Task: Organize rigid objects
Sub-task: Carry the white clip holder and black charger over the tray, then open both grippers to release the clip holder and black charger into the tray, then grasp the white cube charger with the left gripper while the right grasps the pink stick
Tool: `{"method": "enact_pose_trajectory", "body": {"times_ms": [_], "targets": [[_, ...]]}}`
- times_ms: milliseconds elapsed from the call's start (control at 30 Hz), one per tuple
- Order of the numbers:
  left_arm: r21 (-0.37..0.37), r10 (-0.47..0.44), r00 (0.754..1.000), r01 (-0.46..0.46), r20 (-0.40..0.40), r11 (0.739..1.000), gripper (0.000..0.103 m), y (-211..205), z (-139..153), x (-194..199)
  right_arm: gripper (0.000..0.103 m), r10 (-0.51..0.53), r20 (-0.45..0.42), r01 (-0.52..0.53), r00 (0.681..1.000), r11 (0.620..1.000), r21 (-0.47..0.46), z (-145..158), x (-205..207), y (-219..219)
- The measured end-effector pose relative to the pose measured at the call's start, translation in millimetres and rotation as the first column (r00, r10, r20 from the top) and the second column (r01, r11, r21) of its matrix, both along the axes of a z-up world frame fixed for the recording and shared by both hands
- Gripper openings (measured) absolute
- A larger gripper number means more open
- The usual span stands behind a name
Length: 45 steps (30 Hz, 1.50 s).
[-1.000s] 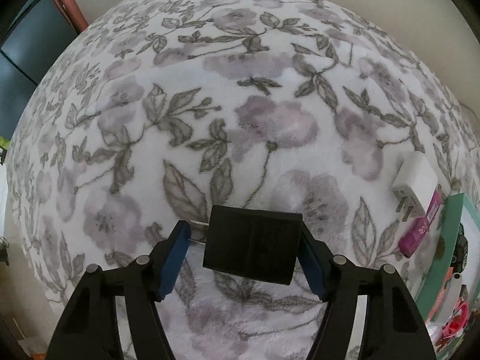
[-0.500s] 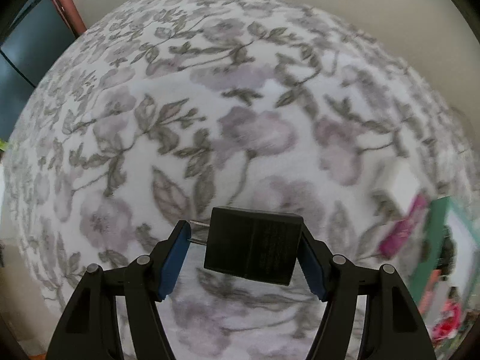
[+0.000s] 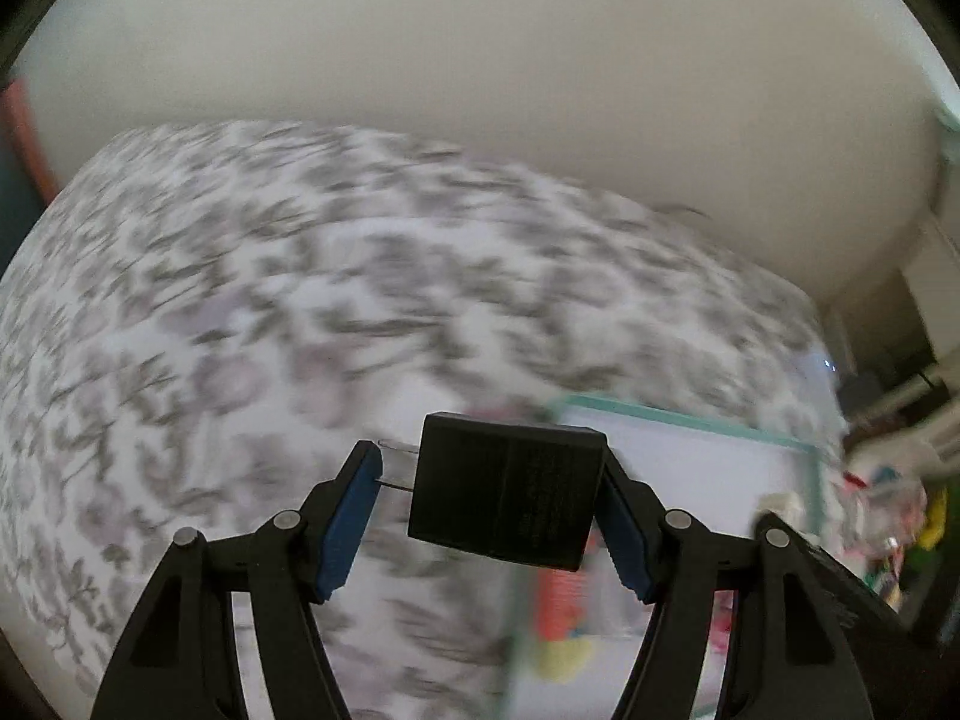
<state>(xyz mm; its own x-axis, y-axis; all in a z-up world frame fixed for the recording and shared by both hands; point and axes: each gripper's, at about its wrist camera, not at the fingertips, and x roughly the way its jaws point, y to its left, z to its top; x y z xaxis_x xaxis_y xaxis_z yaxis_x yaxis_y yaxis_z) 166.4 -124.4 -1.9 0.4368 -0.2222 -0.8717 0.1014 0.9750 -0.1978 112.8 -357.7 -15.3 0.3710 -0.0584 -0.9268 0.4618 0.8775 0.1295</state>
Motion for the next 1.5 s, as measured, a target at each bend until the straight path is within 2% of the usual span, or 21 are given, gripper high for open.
{"method": "enact_pose_trajectory", "body": {"times_ms": [133, 233, 367, 600, 633, 667, 733, 833, 933, 1000, 1033, 1100, 1133, 1233, 1367, 1500], "targets": [[0.009, -0.119, 0.993, 0.119, 0.016, 0.993, 0.07, -53, 0, -12, 0.052, -0.083, -0.035, 0.081, 0.996, 0.995, -0.052, -6, -10, -27], [0.022, -0.173, 0.985, 0.172, 0.018, 0.985, 0.07, -80, -6, -16, 0.052, -0.124, -0.056, 0.12, 0.991, 0.99, -0.075, -10, -17, -41], [0.004, -0.2, 0.98, 0.2, -0.011, 0.98, 0.07, -96, -20, -16, 0.053, -0.156, -0.078, 0.148, 0.985, 0.984, -0.094, -17, -21, -53], [0.023, -0.224, 0.974, 0.225, -0.024, 0.974, 0.073, -103, -31, -20, 0.054, -0.162, -0.097, 0.154, 0.982, 0.984, -0.084, -26, -20, -55], [0.015, -0.22, 0.975, 0.22, -0.027, 0.975, 0.08, -101, -31, -18, 0.056, -0.164, -0.095, 0.156, 0.982, 0.984, -0.085, -26, -20, -55], [0.013, -0.212, 0.977, 0.212, -0.026, 0.977, 0.087, -99, -31, -17, 0.063, -0.168, -0.093, 0.159, 0.981, 0.983, -0.09, -25, -20, -55], [0.011, -0.195, 0.981, 0.196, -0.021, 0.981, 0.087, -94, -29, -15, 0.07, -0.176, -0.087, 0.167, 0.981, 0.981, -0.096, -24, -21, -55], [-0.005, -0.175, 0.984, 0.175, -0.026, 0.985, 0.088, -85, -27, -11, 0.07, -0.183, -0.082, 0.177, 0.98, 0.981, -0.076, -21, -22, -57], [-0.013, -0.142, 0.99, 0.142, -0.013, 0.99, 0.094, -74, -20, -8, 0.071, -0.184, -0.065, 0.178, 0.981, 0.981, -0.08, -15, -23, -57], [-0.016, -0.115, 0.993, 0.115, 0.008, 0.993, 0.095, -65, -13, -5, 0.071, -0.18, -0.052, 0.175, 0.982, 0.981, -0.086, -9, -23, -57], [-0.017, -0.104, 0.994, 0.104, 0.015, 0.994, 0.095, -62, -11, -4, 0.073, -0.176, -0.04, 0.172, 0.984, 0.981, -0.084, -5, -23, -56], [-0.016, -0.08, 0.996, 0.081, 0.027, 0.997, 0.097, -53, -7, 0, 0.083, -0.172, -0.022, 0.17, 0.985, 0.982, -0.078, 1, -23, -55], [-0.01, -0.066, 0.997, 0.066, 0.035, 0.998, 0.102, -47, -5, 2, 0.088, -0.171, -0.009, 0.17, 0.985, 0.983, -0.075, 4, -23, -55], [0.012, -0.023, 0.998, 0.022, 0.059, 1.0, 0.103, -29, -2, 8, 0.09, -0.163, 0.011, 0.163, 0.987, 0.984, -0.072, 9, -22, -52], [0.03, 0.052, 0.996, -0.054, 0.068, 0.998, 0.103, 0, -4, 18, 0.101, -0.139, 0.023, 0.14, 0.99, 0.987, -0.073, 11, -17, -45], [0.015, 0.123, 0.991, -0.123, 0.047, 0.992, 0.103, 31, -13, 27, 0.103, -0.087, 0.033, 0.09, 0.996, 0.992, -0.087, 12, -10, -30]]}}
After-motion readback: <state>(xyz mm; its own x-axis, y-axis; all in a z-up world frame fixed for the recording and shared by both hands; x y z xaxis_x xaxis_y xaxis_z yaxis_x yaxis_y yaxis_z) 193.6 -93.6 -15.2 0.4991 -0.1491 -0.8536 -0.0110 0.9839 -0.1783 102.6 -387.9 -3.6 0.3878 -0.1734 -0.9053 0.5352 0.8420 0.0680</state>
